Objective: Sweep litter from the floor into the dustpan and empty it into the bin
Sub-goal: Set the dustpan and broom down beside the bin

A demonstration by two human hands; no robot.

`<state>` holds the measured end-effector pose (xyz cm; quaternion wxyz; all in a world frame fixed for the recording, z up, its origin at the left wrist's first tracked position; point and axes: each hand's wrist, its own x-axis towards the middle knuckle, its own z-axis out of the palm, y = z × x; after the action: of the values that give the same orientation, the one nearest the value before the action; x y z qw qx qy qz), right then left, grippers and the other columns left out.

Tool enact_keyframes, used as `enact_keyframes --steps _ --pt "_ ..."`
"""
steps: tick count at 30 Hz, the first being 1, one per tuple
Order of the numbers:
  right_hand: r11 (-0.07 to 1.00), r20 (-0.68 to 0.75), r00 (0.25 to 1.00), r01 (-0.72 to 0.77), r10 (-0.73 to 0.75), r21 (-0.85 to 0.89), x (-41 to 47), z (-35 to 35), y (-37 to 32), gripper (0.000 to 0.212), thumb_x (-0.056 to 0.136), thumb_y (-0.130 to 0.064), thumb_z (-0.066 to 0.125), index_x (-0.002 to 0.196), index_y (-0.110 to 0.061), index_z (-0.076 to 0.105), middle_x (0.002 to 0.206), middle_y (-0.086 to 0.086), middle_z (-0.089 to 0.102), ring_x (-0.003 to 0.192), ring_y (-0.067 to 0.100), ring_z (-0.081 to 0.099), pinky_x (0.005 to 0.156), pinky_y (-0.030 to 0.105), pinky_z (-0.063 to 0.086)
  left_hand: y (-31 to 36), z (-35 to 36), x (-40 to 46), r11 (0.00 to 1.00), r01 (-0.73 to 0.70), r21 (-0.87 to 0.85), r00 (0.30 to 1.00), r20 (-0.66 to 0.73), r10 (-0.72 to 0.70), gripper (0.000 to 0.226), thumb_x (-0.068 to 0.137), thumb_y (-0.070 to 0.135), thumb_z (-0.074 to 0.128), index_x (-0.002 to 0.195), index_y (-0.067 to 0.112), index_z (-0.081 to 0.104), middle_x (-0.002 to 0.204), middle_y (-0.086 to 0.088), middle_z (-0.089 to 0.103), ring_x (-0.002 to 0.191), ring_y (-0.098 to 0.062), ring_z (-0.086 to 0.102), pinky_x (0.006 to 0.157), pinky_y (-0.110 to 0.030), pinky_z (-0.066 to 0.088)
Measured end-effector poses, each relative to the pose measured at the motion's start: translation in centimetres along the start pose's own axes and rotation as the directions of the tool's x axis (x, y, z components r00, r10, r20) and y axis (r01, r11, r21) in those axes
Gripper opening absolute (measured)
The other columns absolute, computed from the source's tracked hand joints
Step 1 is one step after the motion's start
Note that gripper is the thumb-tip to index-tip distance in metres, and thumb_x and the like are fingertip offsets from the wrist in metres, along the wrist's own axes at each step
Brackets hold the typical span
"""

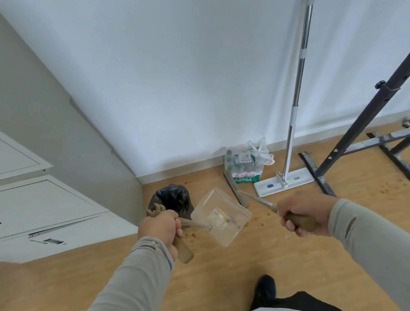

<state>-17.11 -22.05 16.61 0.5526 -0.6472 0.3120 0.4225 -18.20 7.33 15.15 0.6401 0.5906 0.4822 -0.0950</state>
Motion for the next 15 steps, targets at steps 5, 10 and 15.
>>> enact_keyframes --steps 5,10,15 --pt "0.993 0.05 0.999 -0.014 0.02 -0.113 2.5 -3.3 -3.2 0.02 0.09 -0.007 0.051 0.11 -0.009 0.055 0.07 0.008 0.058 0.048 0.012 0.054 0.042 0.02 0.04 -2.4 4.4 3.0 0.99 0.126 -0.066 0.992 -0.005 -0.126 0.005 0.092 0.002 0.056 0.096 0.0 0.059 0.059 -0.009 0.055 0.04 -0.016 0.042 0.05 -0.028 0.041" --pt "0.991 0.122 0.991 0.072 -0.057 -0.117 4.5 -5.1 -6.3 0.021 0.094 -0.016 0.053 0.105 -0.004 0.067 0.071 0.01 0.058 0.05 0.015 0.053 0.043 0.023 0.04 -3.7 7.9 6.0 0.973 0.211 -0.091 0.977 -0.021 -0.214 0.005 0.09 0.005 0.056 0.089 0.004 0.06 0.05 -0.006 0.055 0.049 -0.02 0.046 0.061 -0.032 0.046" --pt "0.953 0.007 0.965 0.257 -0.262 0.157 6.3 -4.8 -8.8 0.052 0.1 -0.053 0.044 0.104 -0.006 0.068 0.077 0.019 0.061 0.057 0.024 0.057 0.045 0.026 0.047 -3.3 10.4 8.5 0.968 0.245 -0.062 0.969 -0.007 -0.246 0.018 0.09 0.006 0.054 0.073 0.008 0.056 0.044 -0.004 0.053 0.055 -0.025 0.047 0.071 -0.037 0.048"
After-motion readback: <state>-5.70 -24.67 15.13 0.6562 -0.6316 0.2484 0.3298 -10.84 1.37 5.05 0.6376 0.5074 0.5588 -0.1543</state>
